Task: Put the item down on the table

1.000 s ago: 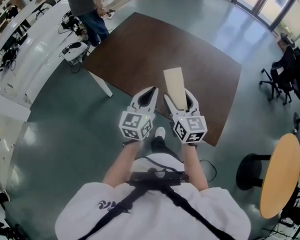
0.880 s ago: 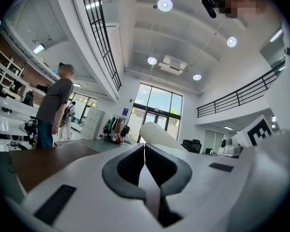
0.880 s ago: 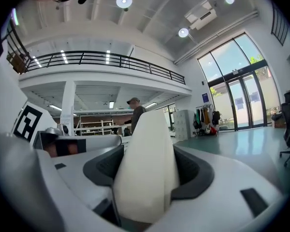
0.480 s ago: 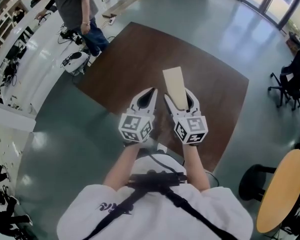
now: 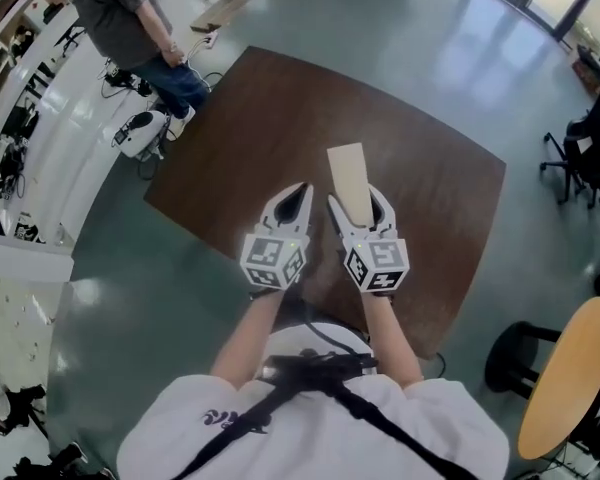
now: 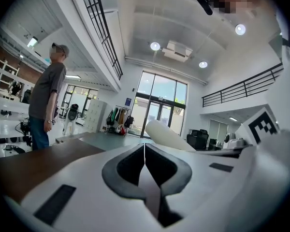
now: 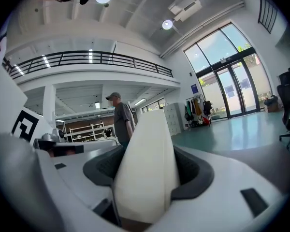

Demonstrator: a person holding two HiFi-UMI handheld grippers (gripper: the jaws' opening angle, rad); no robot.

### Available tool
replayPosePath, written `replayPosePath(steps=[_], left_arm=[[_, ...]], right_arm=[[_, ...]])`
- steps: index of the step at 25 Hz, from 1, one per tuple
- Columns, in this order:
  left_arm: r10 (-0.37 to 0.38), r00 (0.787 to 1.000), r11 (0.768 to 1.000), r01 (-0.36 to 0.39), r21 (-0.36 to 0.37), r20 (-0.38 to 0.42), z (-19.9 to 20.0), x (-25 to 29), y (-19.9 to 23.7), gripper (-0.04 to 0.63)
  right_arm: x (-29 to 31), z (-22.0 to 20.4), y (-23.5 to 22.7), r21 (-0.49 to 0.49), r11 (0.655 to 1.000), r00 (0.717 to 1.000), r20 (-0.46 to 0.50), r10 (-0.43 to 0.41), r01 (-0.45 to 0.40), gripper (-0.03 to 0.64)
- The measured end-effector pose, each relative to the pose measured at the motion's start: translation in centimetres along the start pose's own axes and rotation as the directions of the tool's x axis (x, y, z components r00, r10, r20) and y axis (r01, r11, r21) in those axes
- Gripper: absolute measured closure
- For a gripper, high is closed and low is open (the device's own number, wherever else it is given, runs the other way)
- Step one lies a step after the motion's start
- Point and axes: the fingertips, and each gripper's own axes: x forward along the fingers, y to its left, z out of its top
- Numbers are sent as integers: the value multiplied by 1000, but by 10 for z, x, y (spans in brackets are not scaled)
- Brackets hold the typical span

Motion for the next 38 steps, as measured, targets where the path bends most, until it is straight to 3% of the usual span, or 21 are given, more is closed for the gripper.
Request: replayPosePath(steps=[14,26,34,38], left_arm=[[-41,996,998,38,-41,-77,-22,114,101,578],[-97,990,994,91,-63,-100,-47,199,152,577],[-99,985,992,87,-87,-145,-81,249,180,578],[-98,980,992,83,-92,-175,-102,265,194,578]], right_arm=[[159,-28,-74,-21,994,989,-99,-109,108,307],[267,-64,-154,-18,985,968,-185,-171,171,307],[331,-108,-214,-1,973,937,-269,-224,232,307],[353,-148,-236,-8,962,905,-337,-258,272,307]])
